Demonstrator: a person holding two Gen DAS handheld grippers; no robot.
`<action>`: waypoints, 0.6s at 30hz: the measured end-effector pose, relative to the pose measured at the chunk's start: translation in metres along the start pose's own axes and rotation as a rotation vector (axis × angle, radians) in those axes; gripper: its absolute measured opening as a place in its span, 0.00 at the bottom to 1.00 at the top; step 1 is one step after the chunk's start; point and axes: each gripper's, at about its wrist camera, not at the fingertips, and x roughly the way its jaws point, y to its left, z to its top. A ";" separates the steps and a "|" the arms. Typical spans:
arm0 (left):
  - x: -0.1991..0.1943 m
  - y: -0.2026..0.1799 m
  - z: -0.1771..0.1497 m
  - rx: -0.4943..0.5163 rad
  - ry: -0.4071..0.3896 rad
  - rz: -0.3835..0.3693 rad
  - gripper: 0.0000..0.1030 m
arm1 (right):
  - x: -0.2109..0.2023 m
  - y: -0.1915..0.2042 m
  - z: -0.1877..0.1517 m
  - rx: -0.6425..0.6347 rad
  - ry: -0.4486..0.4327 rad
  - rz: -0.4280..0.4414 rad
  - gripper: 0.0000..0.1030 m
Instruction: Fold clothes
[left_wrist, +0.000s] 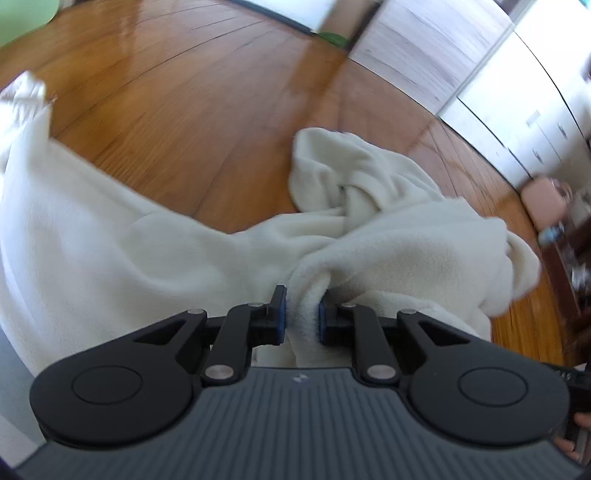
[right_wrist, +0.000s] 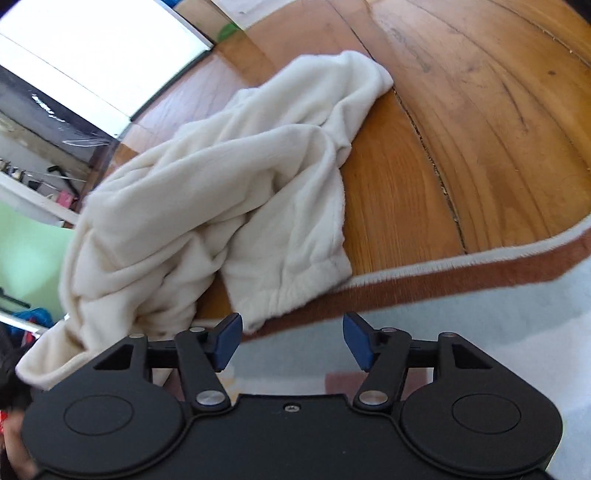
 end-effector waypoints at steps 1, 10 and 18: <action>0.005 0.004 -0.001 0.001 -0.014 0.033 0.19 | 0.004 0.001 0.004 -0.002 -0.004 -0.008 0.64; 0.019 0.024 -0.003 -0.072 -0.044 -0.085 0.18 | 0.039 0.063 0.011 -0.462 -0.085 -0.204 0.13; -0.001 -0.001 -0.001 0.080 -0.120 -0.041 0.17 | -0.080 0.088 0.061 -0.757 -0.159 -0.564 0.11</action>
